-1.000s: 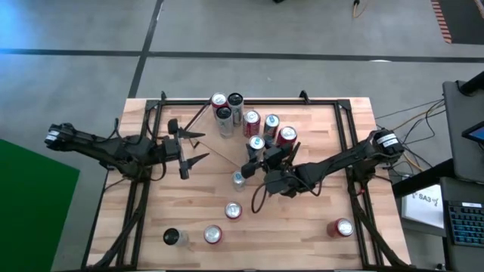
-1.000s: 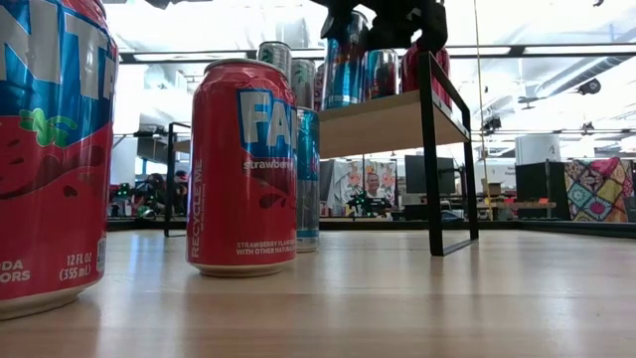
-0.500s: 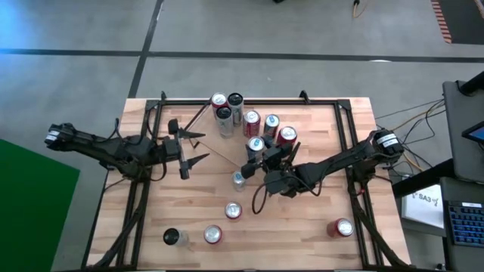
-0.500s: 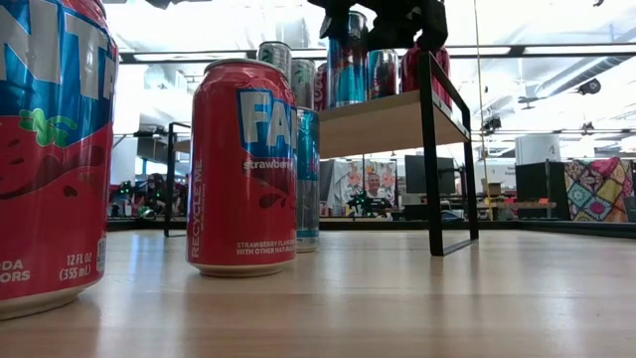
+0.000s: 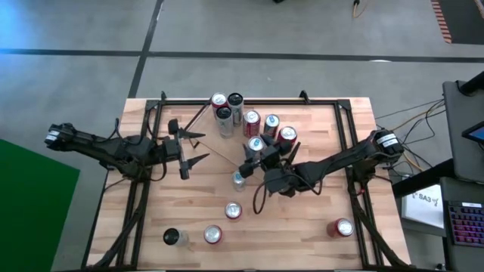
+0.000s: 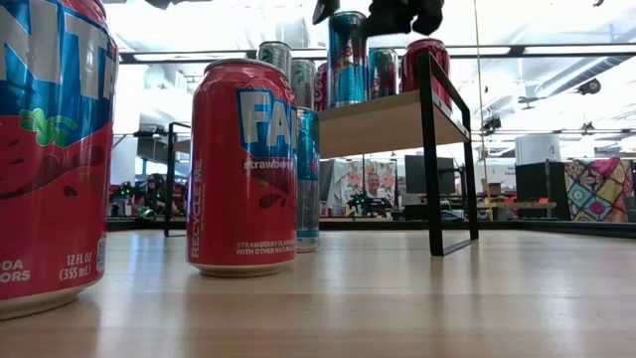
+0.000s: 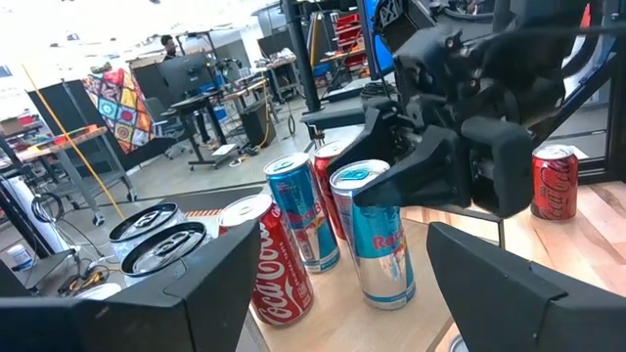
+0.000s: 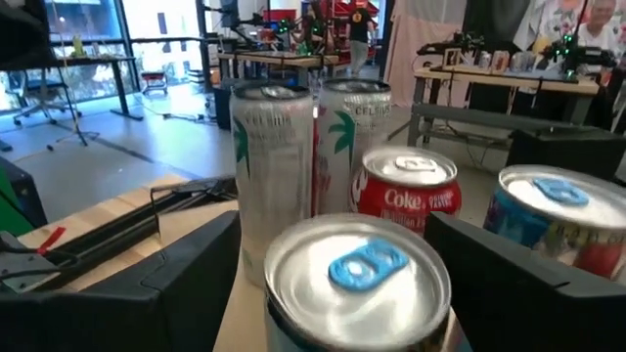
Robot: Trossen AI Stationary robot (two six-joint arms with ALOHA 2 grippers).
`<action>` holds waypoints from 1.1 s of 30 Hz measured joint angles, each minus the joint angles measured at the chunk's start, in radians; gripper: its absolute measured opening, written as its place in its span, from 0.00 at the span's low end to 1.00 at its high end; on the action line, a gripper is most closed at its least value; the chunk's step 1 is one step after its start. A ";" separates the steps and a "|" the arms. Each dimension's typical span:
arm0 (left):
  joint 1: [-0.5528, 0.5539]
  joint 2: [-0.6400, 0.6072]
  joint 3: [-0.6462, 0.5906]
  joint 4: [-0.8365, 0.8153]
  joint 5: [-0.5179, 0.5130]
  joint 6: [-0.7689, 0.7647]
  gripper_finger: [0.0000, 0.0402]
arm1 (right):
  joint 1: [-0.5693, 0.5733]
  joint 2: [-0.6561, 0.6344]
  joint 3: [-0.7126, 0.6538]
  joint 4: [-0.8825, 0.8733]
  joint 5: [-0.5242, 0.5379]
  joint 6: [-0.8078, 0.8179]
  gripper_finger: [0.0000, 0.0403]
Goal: Place canned beverage on shelf
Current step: Put the silver/blue soda can on the shelf, align with the other silver/blue soda can
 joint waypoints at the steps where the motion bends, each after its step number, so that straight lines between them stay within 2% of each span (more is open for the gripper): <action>1: 0.000 0.000 0.000 -0.001 0.000 0.000 0.69 | 0.000 0.000 0.010 0.001 0.000 -0.012 0.78; 12: 0.000 0.000 0.000 -0.007 0.001 -0.005 0.69 | 0.033 0.000 0.182 -0.015 -0.003 -0.282 0.77; 17: 0.000 0.000 0.000 -0.008 0.001 -0.005 0.69 | 0.079 0.000 0.287 -0.183 -0.041 -0.275 0.73; 20: 0.000 0.000 0.000 -0.012 0.003 -0.005 0.69 | 0.088 0.000 0.371 -0.394 -0.140 -0.143 0.67; 25: 0.000 0.000 0.000 -0.014 0.040 -0.006 0.69 | 0.060 0.000 0.507 -0.786 -0.457 0.141 0.53; 30: 0.000 0.000 0.000 -0.014 0.046 -0.006 0.69 | 0.042 0.002 0.533 -0.956 -0.677 0.224 0.36; 33: 0.000 0.000 0.000 -0.014 0.047 -0.006 0.69 | 0.044 0.003 0.533 -0.988 -0.689 0.237 0.25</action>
